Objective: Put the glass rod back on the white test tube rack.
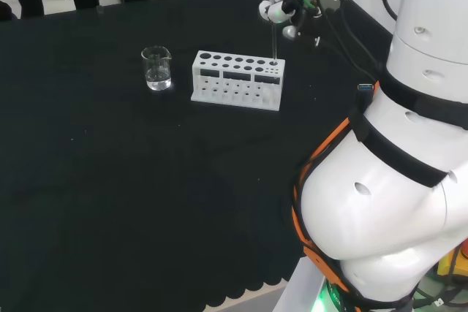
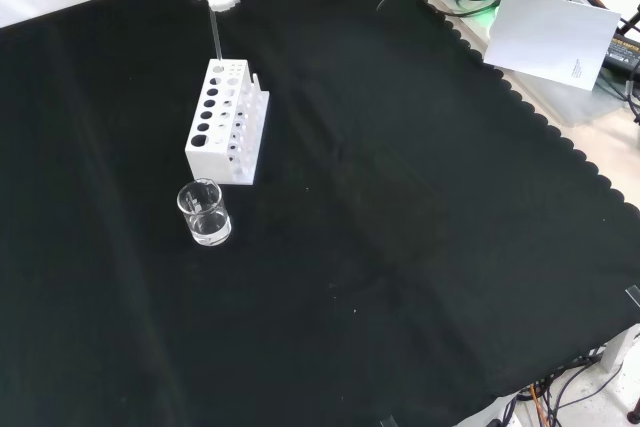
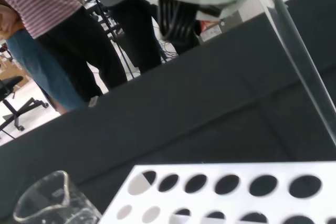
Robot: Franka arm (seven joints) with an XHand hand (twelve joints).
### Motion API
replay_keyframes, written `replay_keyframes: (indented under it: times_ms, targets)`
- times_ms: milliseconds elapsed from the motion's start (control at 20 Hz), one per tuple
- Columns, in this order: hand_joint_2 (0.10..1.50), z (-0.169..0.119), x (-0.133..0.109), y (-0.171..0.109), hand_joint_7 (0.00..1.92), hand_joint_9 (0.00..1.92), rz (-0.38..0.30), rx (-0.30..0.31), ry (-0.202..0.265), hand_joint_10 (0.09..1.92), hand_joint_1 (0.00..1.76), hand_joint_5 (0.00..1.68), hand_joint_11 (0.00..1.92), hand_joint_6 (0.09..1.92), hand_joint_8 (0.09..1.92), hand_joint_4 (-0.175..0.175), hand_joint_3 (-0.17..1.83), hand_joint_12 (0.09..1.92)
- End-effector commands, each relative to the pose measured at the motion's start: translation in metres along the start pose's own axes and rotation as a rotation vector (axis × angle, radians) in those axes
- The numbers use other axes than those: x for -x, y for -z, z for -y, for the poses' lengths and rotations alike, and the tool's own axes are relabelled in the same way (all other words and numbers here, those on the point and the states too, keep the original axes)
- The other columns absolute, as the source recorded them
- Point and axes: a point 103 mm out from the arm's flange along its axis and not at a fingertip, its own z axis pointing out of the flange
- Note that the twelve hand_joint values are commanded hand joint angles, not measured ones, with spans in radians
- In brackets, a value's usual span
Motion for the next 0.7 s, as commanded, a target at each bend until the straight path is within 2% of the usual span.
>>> replay_keyframes:
  times_ms: [50, 700]
  targets:
    - [0.64, 0.0009, 0.0084, -0.0081, 1.15, 1.58, -0.001, -0.013, -0.011, 0.90, 1.30, 1.05, 1.63, 0.91, 1.24, -0.175, 0.87, 0.79]
    - [0.64, 0.0028, 0.0158, -0.0122, 1.15, 1.58, 0.000, -0.017, -0.030, 0.90, 1.30, 1.05, 1.63, 0.92, 1.24, -0.175, 0.88, 0.79]
